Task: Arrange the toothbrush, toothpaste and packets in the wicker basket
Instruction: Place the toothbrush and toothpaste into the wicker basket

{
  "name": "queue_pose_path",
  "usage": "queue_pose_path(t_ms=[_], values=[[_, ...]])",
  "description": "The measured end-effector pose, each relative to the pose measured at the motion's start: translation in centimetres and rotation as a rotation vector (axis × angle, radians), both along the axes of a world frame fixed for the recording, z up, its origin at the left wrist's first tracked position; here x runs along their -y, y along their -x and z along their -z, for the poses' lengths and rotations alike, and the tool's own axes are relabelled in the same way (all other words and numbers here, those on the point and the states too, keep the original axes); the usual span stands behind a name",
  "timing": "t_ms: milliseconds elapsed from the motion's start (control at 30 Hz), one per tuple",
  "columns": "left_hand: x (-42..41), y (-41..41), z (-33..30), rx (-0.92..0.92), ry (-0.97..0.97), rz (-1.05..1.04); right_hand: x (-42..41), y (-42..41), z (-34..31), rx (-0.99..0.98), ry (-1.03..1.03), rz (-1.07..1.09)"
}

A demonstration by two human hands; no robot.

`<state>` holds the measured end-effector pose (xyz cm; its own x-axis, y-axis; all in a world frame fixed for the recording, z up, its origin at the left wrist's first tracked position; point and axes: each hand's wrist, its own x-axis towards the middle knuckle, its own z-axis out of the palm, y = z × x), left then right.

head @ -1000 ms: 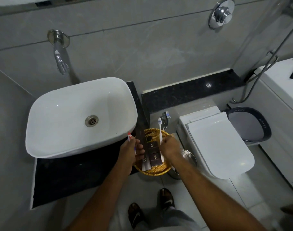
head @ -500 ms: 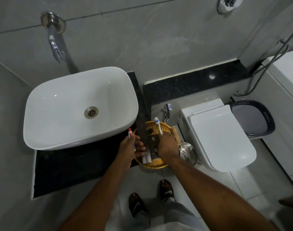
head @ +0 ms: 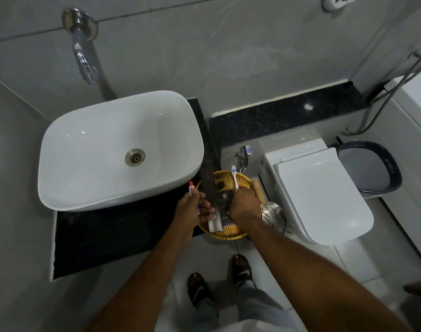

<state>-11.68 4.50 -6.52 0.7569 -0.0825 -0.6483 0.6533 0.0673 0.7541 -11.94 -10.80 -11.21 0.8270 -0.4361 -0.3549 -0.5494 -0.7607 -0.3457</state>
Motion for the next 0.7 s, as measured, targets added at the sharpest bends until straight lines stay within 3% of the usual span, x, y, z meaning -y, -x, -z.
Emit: queue_pose_path(t_ms=[233, 333, 500, 700], values=[[0.1, 0.0, 0.1, -0.002, -0.004, 0.002, -0.1, 0.2, -0.6, 0.072, -0.016, -0.005], [0.2, 0.0, -0.6, 0.006, -0.046, 0.032, -0.1, 0.5, -1.8, 0.193, -0.022, 0.018], [0.5, -0.4, -1.7, 0.059, -0.138, 0.197, 1.5, 1.8, -4.3, 0.463, -0.116, 0.084], [1.9, -1.3, -1.9, 0.080, -0.153, 0.374, 4.3, 2.5, -6.7, 0.589, -0.216, 0.160]])
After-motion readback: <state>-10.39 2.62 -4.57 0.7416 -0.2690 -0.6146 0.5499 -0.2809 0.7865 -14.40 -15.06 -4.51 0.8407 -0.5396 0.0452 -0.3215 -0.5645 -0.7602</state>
